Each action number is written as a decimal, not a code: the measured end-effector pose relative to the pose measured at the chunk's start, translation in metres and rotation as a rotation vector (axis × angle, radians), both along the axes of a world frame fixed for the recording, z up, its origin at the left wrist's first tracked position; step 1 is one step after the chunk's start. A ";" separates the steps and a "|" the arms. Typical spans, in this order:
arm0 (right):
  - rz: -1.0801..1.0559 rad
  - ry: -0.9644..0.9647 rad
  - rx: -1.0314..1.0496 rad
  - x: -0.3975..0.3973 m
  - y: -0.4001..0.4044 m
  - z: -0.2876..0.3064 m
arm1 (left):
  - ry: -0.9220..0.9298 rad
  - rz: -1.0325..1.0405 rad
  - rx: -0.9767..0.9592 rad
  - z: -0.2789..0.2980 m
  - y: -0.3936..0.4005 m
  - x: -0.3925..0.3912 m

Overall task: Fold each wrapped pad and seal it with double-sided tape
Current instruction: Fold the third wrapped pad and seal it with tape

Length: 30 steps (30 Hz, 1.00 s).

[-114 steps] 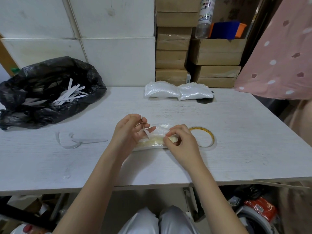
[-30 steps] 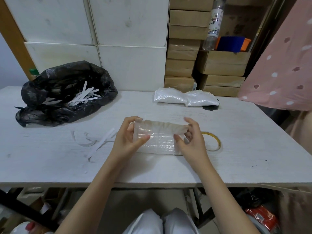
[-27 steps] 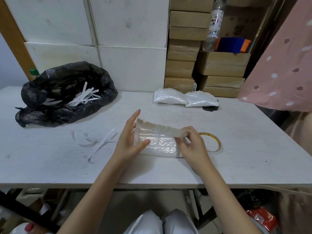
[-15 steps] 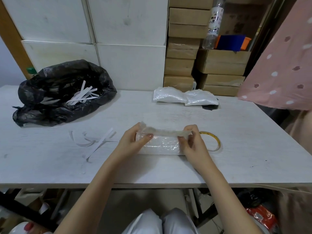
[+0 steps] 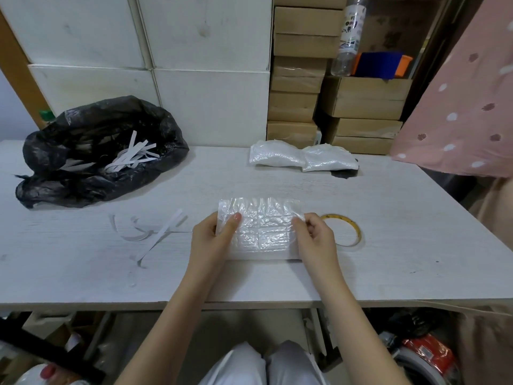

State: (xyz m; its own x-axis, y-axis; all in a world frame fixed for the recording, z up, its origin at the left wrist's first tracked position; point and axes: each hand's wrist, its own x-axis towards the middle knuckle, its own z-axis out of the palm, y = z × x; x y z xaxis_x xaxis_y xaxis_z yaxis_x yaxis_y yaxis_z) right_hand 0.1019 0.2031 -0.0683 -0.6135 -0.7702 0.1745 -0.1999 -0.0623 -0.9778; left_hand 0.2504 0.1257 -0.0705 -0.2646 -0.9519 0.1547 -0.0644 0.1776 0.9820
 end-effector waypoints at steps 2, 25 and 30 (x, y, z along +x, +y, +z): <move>-0.042 0.019 -0.009 0.004 -0.003 0.004 | -0.010 0.051 -0.028 0.001 0.001 -0.004; -0.243 0.451 0.246 0.026 0.001 -0.009 | -0.770 0.454 -0.200 -0.007 0.023 -0.021; -0.263 0.405 0.287 0.027 0.002 -0.007 | -0.838 0.415 -0.219 -0.006 0.017 -0.020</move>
State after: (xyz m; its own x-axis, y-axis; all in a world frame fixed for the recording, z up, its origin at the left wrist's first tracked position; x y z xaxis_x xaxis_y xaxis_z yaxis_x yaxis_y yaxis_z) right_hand 0.1291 0.2051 -0.0750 -0.7190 -0.6514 0.2422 -0.5361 0.2981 -0.7898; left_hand 0.2306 0.1423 -0.0770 -0.0185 -0.9671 0.2536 -0.8294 0.1564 0.5363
